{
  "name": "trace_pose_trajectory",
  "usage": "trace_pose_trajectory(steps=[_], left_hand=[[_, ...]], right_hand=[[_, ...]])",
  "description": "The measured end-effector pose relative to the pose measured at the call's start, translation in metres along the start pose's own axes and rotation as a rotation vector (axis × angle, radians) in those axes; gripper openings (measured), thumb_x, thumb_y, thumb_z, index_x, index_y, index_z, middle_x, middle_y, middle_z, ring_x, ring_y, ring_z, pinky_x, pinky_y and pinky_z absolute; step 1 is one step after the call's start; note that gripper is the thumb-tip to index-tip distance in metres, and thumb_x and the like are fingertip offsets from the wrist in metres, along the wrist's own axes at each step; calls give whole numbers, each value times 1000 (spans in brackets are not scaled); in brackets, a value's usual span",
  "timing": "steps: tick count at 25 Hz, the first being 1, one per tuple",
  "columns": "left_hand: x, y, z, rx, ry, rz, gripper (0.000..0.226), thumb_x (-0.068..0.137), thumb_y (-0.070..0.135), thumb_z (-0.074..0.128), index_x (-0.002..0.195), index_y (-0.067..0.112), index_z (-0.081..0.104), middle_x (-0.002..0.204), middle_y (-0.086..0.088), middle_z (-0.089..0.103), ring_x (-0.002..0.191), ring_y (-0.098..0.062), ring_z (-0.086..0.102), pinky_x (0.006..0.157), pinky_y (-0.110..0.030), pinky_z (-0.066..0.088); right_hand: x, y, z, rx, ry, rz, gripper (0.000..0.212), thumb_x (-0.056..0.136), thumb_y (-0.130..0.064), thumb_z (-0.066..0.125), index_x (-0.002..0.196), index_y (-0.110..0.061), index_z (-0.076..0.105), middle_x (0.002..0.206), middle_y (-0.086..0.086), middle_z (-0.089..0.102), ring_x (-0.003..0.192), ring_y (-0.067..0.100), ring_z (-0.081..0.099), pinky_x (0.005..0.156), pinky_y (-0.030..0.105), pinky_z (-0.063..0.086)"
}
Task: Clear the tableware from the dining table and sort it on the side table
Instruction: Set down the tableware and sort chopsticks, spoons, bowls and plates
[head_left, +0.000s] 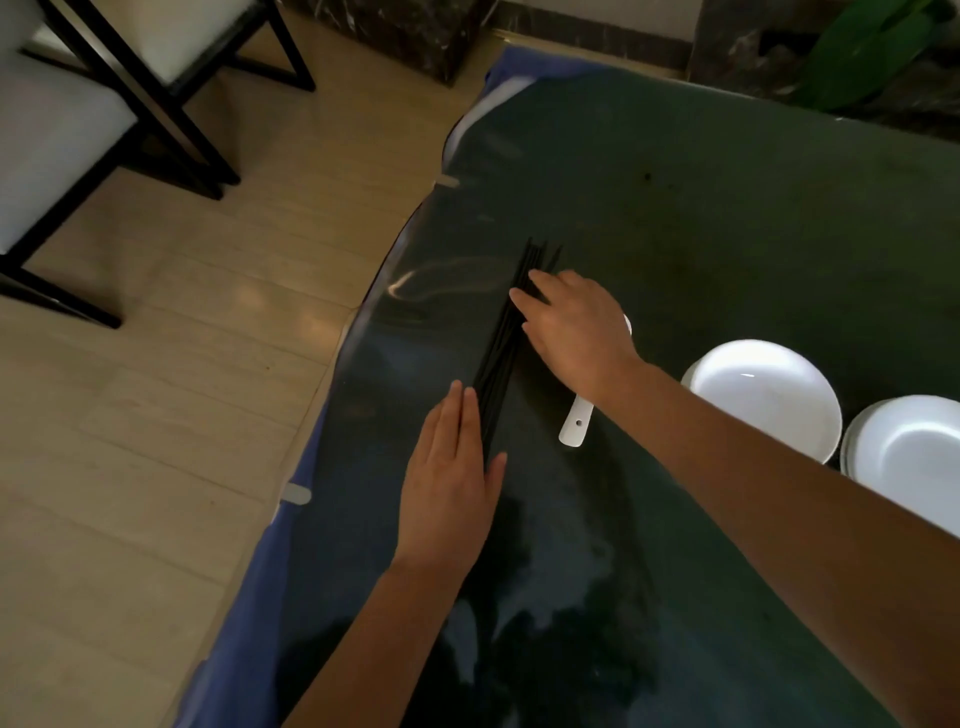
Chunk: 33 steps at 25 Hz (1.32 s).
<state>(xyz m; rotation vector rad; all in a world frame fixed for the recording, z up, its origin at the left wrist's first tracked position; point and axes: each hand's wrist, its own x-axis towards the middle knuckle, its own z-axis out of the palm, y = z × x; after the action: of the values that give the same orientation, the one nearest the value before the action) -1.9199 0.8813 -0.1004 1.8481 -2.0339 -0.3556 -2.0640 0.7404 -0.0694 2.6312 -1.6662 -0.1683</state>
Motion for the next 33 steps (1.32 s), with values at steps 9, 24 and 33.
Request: trace_pose_trajectory(steps=[9, 24, 33], left_hand=[[-26, -2, 3, -5, -76, -28, 54, 87, 18, 61, 133, -3, 43, 141, -19, 45, 130, -30, 43, 104, -45, 39], [-40, -19, 5, 177, -123, 57, 61, 90, 41, 34, 140, 6, 34, 147, -9, 36, 137, -23, 27, 107, -51, 25], [-41, -21, 4, 279, -134, 166, 57, 92, 40, 28, 142, 12, 28, 149, -9, 33, 137, -26, 28, 106, -53, 29]], right_hand=[[-12, -30, 16, 174, -30, 23, 48, 100, -27, 36, 142, -4, 31, 153, 14, 28, 141, 25, 25, 114, 33, 21], [-18, -41, 26, 123, -105, 1, 59, 99, -41, 24, 147, -8, 12, 158, 9, 10, 146, 20, 8, 117, 39, 5], [-21, -38, 28, 134, -111, 26, 65, 97, -47, 24, 148, -15, 1, 159, 4, 1, 146, 17, -1, 116, 45, 0]])
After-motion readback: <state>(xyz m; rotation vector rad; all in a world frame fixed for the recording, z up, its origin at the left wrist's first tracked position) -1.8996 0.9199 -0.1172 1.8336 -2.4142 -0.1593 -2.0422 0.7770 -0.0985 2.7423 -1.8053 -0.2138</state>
